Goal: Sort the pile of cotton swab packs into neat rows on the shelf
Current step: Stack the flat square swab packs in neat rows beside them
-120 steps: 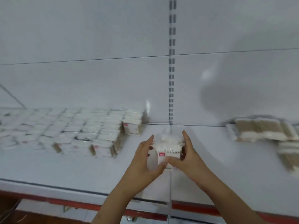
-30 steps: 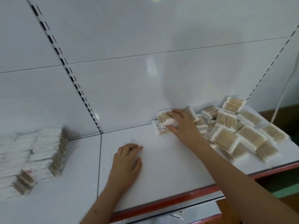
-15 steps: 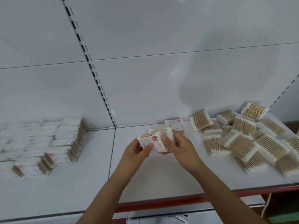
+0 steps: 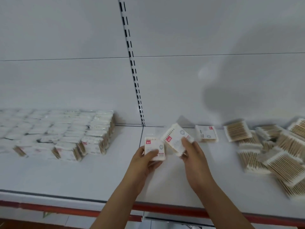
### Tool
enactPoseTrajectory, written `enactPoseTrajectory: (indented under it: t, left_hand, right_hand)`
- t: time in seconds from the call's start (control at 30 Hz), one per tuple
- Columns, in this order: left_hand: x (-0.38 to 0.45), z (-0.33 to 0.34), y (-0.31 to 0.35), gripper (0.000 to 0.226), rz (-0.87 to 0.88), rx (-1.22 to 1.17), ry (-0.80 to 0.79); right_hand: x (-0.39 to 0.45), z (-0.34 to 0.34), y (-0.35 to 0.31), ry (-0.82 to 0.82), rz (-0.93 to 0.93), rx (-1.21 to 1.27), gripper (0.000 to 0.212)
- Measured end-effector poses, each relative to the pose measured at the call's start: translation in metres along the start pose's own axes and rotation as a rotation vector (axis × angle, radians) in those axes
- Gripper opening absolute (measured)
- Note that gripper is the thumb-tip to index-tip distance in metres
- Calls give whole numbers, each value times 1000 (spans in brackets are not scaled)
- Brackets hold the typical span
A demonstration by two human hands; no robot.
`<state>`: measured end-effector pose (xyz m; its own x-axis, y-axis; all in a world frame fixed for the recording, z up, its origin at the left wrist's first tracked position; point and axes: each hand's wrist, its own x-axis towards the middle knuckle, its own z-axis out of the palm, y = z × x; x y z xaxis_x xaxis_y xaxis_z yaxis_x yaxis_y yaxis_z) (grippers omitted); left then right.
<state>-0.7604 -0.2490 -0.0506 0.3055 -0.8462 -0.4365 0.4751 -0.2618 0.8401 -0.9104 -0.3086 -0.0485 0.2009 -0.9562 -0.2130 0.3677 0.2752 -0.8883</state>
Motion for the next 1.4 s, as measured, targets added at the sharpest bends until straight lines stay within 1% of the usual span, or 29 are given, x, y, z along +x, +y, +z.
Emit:
enactPoseTrajectory:
  t: [0.07, 0.13, 0.2, 0.27, 0.33, 0.4, 0.47, 0.5, 0.53, 0.57, 0.6, 0.63, 0.67, 0.73, 0.77, 0.8, 0.83, 0.87, 0.9, 0.93, 1.0, 1.07, 1.13, 1.2, 1.3, 1.4]
  left_hand:
    - [-2, 2, 0, 29, 35, 8, -33]
    - [-2, 3, -1, 30, 61, 2, -46]
    - [-3, 1, -1, 40, 90, 5, -45]
    - [-5, -2, 0, 49, 121, 54, -57]
    - [-7, -5, -1, 51, 134, 95, -79]
    - [-9, -10, -2, 52, 141, 99, -92]
    - [-12, -18, -2, 51, 158, 100, -81]
    - [-14, -24, -1, 48, 180, 131, -52]
    - [-15, -32, -1, 41, 211, 184, -14]
    - [-18, -41, 1, 33, 254, 249, 26]
    - [-22, -51, 4, 27, 310, 330, 61]
    - [-26, -62, 8, 23, 372, 432, 90]
    - [-30, -75, 12, 24, 435, 552, 119]
    - [-37, -104, 17, 33, 566, 741, 222]
    - [-41, -119, 19, 34, 627, 763, 313]
    - [-45, -133, 23, 29, 668, 743, 426]
    - [-48, -147, 28, 21, 684, 690, 541]
    - [-51, -160, 32, 21, 678, 637, 636]
    - [-52, -172, 35, 23, 646, 595, 691]
    - [-52, -182, 38, 24, 596, 577, 705]
    - [-49, -200, 39, 22, 526, 639, 642]
    - [-47, -209, 38, 22, 515, 698, 527]
    - [-45, -214, 38, 25, 501, 743, 417]
    - [-42, -219, 39, 32, 494, 793, 363]
    - [-34, -229, 41, 38, 542, 848, 312]
    - [-31, -239, 44, 37, 613, 936, 277]
  right_hand:
    - [-3, 6, 8, -17, -34, -94, 17]
    - [-4, 8, 16, 14, -66, -188, 17]
    - [-4, 6, 20, 21, -146, -409, 16]
    - [-5, 7, 20, -32, -180, -541, 14]
    - [-7, 11, 22, -93, -170, -545, 20]
    - [-8, 19, 29, -96, -168, -562, 28]
    - [-11, 31, 37, -114, -161, -601, 28]
    - [-12, 37, 41, -156, -126, -593, 25]
    - [-12, 43, 43, -228, -71, -559, 30]
    - [-12, 48, 44, -314, -9, -512, 40]
    - [-12, 53, 43, -396, 49, -469, 48]
    - [-12, 60, 43, -469, 88, -446, 50]
    - [-12, 68, 43, -521, 101, -440, 47]
    - [-16, 86, 49, -547, 64, -474, 38]
    - [-19, 97, 55, -534, 40, -490, 35]
    - [-23, 107, 61, -520, 20, -504, 33]
    - [-26, 117, 70, -511, -3, -534, 33]
    - [-30, 128, 78, -504, -27, -566, 33]
    - [-33, 138, 87, -492, -54, -606, 34]
    - [-36, 147, 97, -470, -76, -643, 35]
    - [-38, 164, 117, -391, -147, -720, 41]
    - [-39, 177, 131, -300, -241, -761, 45]
    - [-43, 188, 135, -223, -249, -732, 50]
    - [-46, 197, 136, -178, -233, -681, 53]
    - [-48, 203, 138, -149, -275, -763, 40]
    - [-45, 199, 139, -158, -364, -972, 28]
